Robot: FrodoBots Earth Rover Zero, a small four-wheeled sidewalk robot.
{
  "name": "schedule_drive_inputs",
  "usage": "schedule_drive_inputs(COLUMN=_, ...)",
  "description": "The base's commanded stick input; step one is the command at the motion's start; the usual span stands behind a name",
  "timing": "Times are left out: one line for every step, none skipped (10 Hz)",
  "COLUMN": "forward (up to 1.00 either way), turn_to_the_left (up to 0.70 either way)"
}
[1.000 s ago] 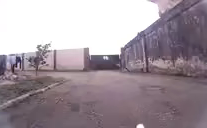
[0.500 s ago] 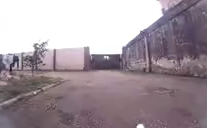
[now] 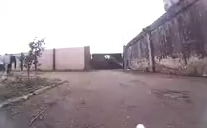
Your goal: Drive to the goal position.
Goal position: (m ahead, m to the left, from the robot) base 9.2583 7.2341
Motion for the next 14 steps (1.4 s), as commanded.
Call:
schedule_drive_inputs(forward=0.7, turn_to_the_left=0.0)
schedule_drive_inputs(forward=0.7, turn_to_the_left=0.0)
schedule_drive_inputs(forward=0.7, turn_to_the_left=0.0)
schedule_drive_inputs(forward=0.7, turn_to_the_left=0.0)
schedule_drive_inputs(forward=0.7, turn_to_the_left=0.0)
schedule_drive_inputs(forward=0.7, turn_to_the_left=0.0)
schedule_drive_inputs(forward=0.7, turn_to_the_left=0.0)
schedule_drive_inputs(forward=0.7, turn_to_the_left=0.0)
schedule_drive_inputs(forward=0.7, turn_to_the_left=0.0)
schedule_drive_inputs(forward=0.7, turn_to_the_left=0.0)
schedule_drive_inputs(forward=0.7, turn_to_the_left=0.0)
schedule_drive_inputs(forward=0.7, turn_to_the_left=0.0)
schedule_drive_inputs(forward=0.7, turn_to_the_left=0.0)
schedule_drive_inputs(forward=0.7, turn_to_the_left=0.0)
